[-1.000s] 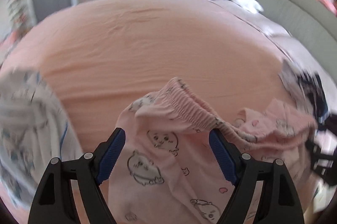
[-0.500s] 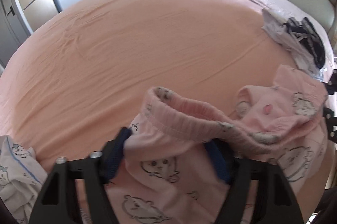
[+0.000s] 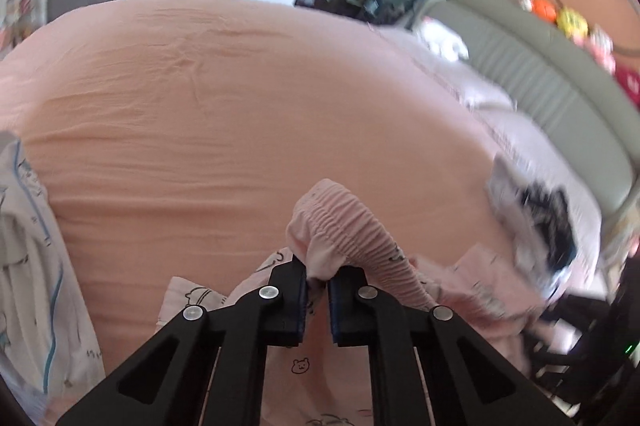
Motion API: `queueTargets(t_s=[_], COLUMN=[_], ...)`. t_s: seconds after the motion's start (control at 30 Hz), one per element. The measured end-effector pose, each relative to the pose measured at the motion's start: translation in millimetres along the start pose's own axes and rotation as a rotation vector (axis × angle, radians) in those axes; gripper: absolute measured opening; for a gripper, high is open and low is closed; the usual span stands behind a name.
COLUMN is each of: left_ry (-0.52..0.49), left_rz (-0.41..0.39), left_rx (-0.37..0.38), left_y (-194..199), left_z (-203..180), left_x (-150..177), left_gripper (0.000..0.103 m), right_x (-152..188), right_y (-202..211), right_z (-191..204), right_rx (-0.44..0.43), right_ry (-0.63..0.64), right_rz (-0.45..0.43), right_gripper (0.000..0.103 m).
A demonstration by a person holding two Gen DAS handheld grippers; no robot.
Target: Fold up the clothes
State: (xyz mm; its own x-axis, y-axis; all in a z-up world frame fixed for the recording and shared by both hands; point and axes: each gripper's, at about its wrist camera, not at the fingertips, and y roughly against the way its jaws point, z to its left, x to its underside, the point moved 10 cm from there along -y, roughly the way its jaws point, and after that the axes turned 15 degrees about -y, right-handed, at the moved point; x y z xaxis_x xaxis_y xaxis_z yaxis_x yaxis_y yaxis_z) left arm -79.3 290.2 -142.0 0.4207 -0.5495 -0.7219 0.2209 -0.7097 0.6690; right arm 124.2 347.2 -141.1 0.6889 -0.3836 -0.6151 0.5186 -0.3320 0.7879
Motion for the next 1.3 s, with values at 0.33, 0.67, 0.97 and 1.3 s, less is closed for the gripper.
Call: queueTargets(t_s=[0.33, 0.67, 0.97, 1.3], left_ry=[0.029, -0.036, 0.013, 0.07], left_rz=[-0.144, -0.132, -0.081, -0.065], left_rx=[-0.015, -0.039, -0.048, -0.033], left_y=[56, 100, 111, 103], left_z=[4, -24, -32, -26], left_x=[-42, -29, 15, 35], left_gripper=[0.006, 0.006, 0.006, 0.006], right_x=[-34, -65, -35, 3], right_y=[43, 82, 63, 46], right_z=[-10, -16, -8, 7], right_rx=[-0.079, -0.241, -0.247, 0.123], right_ry=[-0.16, -0.241, -0.079, 0.387], right_rz=[-0.101, -0.144, -0.086, -0.175], right_gripper=[0.021, 0.022, 0.094, 0.094])
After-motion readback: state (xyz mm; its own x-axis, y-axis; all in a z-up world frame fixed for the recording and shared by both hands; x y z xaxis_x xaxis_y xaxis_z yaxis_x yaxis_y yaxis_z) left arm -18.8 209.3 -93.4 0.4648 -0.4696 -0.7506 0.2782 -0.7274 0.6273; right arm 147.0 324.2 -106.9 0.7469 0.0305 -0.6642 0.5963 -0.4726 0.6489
